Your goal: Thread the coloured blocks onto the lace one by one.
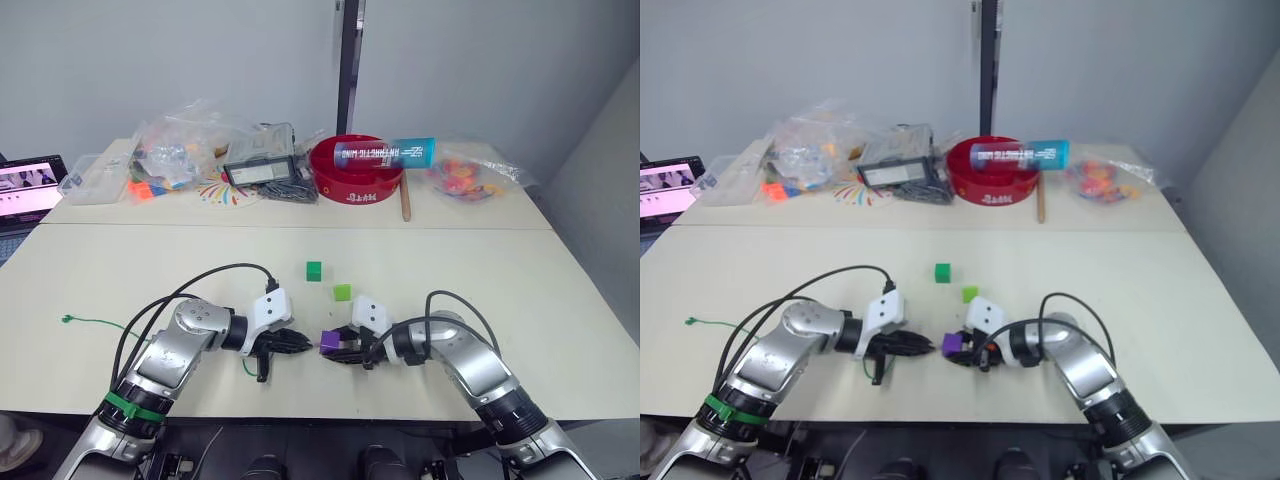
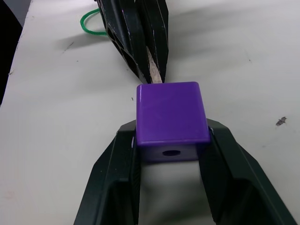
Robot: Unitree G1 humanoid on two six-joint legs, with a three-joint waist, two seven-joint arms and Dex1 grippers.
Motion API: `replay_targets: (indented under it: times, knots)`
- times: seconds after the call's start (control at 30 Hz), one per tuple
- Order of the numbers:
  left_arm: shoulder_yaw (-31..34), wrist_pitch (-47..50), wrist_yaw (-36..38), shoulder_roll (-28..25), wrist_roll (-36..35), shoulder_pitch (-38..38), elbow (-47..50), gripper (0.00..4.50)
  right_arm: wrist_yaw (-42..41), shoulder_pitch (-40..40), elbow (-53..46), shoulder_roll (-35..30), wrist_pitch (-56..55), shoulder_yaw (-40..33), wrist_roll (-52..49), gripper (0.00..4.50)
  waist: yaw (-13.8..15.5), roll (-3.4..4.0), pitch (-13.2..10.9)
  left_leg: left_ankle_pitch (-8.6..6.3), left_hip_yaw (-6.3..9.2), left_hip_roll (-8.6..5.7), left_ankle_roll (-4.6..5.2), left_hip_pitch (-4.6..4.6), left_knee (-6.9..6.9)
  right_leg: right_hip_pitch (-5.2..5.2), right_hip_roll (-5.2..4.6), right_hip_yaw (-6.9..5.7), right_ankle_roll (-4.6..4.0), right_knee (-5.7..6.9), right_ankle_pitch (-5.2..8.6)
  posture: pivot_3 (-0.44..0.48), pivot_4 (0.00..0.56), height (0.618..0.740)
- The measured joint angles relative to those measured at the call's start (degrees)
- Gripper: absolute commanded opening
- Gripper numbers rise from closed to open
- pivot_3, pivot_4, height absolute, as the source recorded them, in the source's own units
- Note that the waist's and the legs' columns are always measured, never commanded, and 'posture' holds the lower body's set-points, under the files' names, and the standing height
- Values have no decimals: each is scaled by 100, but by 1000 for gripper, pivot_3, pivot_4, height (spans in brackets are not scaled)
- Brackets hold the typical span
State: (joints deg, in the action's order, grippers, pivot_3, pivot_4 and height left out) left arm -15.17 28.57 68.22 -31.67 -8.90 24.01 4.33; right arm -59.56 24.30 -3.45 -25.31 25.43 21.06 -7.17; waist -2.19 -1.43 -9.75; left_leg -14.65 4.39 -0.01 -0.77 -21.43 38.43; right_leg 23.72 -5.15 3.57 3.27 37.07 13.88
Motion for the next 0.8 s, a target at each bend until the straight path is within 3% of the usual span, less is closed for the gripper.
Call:
replay_targets:
  times: [0.43,0.8]
  knots:
    - [17,-244,166,-127,59,100,-159,0,111,-92,19,177,-14,-65,48,1188,-49,0,0,-1,3,4,1,34,-6,-38,4,-1,6,-10,7,0,150,731]
    - [230,-367,245,-437,-61,-131,37,0,18,-206,607,477,-834,-136,-63,1188,-115,0,0,-2,3,10,2,36,-16,-32,8,0,4,-9,7,0,150,731]
